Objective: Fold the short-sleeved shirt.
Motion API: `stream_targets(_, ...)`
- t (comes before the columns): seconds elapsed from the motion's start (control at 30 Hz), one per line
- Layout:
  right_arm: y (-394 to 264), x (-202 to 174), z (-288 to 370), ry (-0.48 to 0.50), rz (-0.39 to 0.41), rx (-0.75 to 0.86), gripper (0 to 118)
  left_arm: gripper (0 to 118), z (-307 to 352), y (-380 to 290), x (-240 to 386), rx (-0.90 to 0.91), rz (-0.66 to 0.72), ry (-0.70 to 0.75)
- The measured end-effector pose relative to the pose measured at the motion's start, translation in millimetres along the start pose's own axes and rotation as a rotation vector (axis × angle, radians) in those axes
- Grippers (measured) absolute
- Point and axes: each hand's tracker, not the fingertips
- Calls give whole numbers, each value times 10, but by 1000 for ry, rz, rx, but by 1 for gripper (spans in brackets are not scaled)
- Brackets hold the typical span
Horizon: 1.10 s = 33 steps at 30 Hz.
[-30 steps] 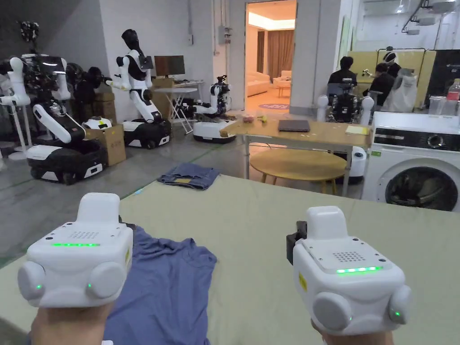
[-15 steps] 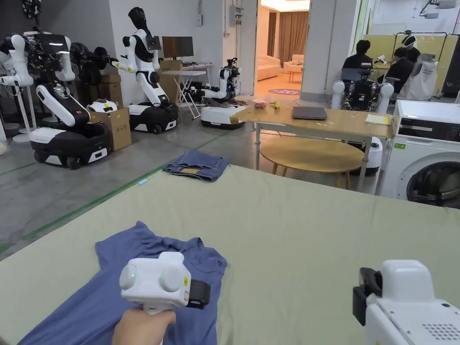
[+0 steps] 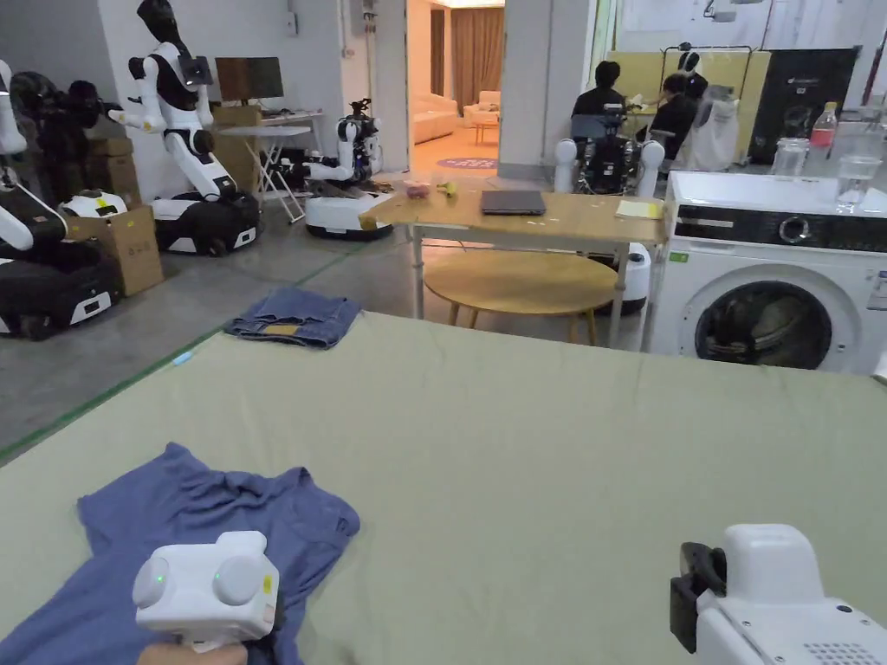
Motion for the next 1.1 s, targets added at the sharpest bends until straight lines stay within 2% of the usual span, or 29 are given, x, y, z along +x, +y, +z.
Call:
stream_targets(0.1, 8, 189, 168, -32, -20, 11, 0, 1, 441, 151, 231, 118, 88, -195)
stream_targets(0.2, 54, 419, 368, -81, -34, 20, 0, 1, 893, 298, 777, 194, -42, -283)
stream_targets(0.37, 93, 867, 809, -183, -76, 59, 0, 1, 1751, 346, 2018, 325, -199, -530)
stream_targets(0.57, -7, 1393, 1186, -298, -97, 66, 0, 1, 2364, 44, 3515, 317, -379, -832)
stream_targets(0.7, -162, 1713, 1300, -363, -113, 38, 0, 1, 2026, -356, 4401, 206, -523, -772)
stream_targets(0.8, -336, 1926, 1323, -397, -122, 1, 0, 1, 1360, -798, 4890, 105, -605, -616)
stream_targets(0.9, -498, 2090, 1321, -414, -124, -41, 0, 1, 839, -1157, 5026, -6, -617, -562)
stream_targets(0.97, -583, 2178, 1346, -413, -129, -50, 0, 4, 733, -1274, 4944, 25, -588, -578)
stream_targets(1.0, -615, 2213, 1352, -410, -130, -50, 0, 18, 757, -1268, 4892, 42, -574, -577)
stream_targets(1.03, -626, 2230, 1340, -411, -134, -52, 0, 46, 815, -1235, 4836, 71, -558, -584)
stream_targets(1.07, -632, 2250, 1329, -414, -144, -56, 0, 89, 939, -1197, 4725, 105, -537, -618)
stream_targets(1.1, -635, 2263, 1327, -411, -157, -55, 0, 105, 1038, -1153, 4637, 132, -523, -640)
